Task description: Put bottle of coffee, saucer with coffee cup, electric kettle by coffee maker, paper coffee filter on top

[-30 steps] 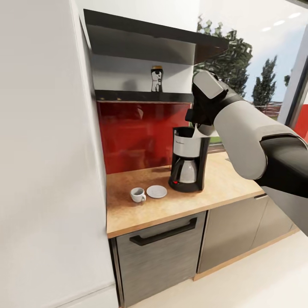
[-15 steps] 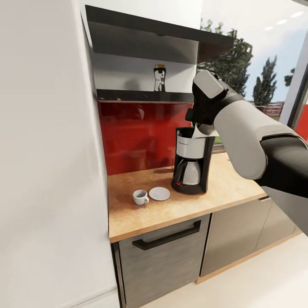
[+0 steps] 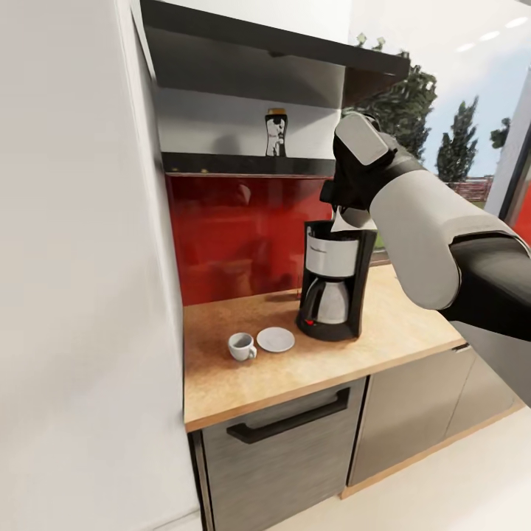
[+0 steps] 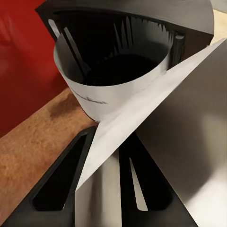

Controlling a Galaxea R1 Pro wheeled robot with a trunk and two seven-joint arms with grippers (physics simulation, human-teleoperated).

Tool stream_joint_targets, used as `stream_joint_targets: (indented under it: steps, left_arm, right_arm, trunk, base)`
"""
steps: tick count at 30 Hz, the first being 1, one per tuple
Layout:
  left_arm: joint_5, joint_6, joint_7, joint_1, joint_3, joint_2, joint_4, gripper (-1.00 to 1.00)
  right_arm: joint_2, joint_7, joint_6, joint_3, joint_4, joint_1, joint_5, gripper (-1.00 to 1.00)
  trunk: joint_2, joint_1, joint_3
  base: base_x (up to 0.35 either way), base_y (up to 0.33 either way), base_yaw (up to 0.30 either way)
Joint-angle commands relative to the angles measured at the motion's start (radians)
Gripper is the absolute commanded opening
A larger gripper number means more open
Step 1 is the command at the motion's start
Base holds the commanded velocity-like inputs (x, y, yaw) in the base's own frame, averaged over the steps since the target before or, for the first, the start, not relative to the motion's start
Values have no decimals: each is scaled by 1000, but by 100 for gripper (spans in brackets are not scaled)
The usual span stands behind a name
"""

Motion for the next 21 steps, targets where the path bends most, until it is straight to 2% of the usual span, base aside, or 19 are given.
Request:
stream_joint_targets:
  steps: [1,7,16,21]
  left_arm:
    - [7,-1,0,0,-1,0,-1,100]
    - [7,-1,0,0,0,0,-1,100]
    - [7,-1,-1,0,0,1,0,100]
    - [10,-3,-2,0,4,25,44,100]
  right_arm:
    - [0,-8,3,3,-1,0,-9,-100]
    - [0,-8,2,3,2,0,-9,-100]
    - [0,-8,1,3,4,0,-9,-100]
    - [0,-8,0,3,3,0,-9,-100]
  trunk:
    - [-1,0,-1]
    - [-1,0,-1]
    - [-1,0,-1]
    - [-1,0,-1]
  base:
    - [143,0,0]
    - [138,0,0]
    - [17,0,0]
    - [1,0,0]
